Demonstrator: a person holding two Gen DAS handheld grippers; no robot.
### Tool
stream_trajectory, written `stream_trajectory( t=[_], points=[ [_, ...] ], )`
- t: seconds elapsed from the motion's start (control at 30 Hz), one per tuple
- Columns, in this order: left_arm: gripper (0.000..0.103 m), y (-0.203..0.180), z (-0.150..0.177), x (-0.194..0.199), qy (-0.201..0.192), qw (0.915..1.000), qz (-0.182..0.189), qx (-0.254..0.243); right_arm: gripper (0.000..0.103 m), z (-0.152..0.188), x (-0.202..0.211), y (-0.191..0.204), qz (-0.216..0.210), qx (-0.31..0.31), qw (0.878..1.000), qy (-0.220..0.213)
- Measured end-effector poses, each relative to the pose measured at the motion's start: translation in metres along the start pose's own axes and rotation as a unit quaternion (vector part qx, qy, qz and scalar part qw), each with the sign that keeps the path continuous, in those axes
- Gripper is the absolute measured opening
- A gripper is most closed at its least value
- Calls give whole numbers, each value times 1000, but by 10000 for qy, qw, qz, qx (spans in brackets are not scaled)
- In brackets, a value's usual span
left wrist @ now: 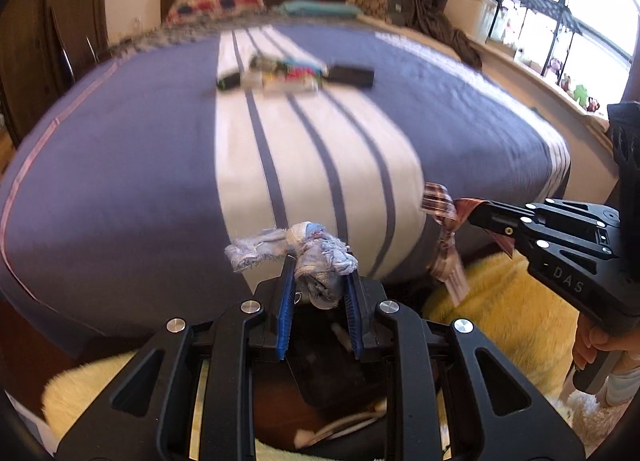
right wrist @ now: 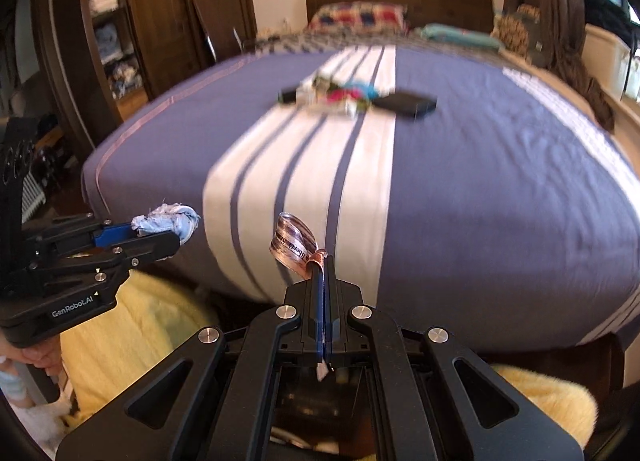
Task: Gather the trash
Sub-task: 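Lower the ribbon and gray cloth into the black bin and open both tools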
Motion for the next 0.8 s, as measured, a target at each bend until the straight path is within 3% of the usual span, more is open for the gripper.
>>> stream_trajectory(
  t=[0.23,0.5,0.8],
  points=[
    [21,8,55,-68,861,9956,241,287,1,49,-56,7,-78,-32,9968,800],
    [21,15,106,-131,1739,9808,541,699,1,93,-106,4,-261,-359,9863,1586],
    [22,23,119,-166,2197,9687,665,941,2,123,-144,5,-314,-584,9741,2161]
  ],
)
Point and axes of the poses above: each gripper's, at about its wrist camera, not at the fingertips, and x roughly against the way its jaws point, y to its left, z to its underside, the point moved 8 cm from there along -x, roughly the way its jaws point, and after that the axes turned 6 degrees about z, right-handed, at the moved point
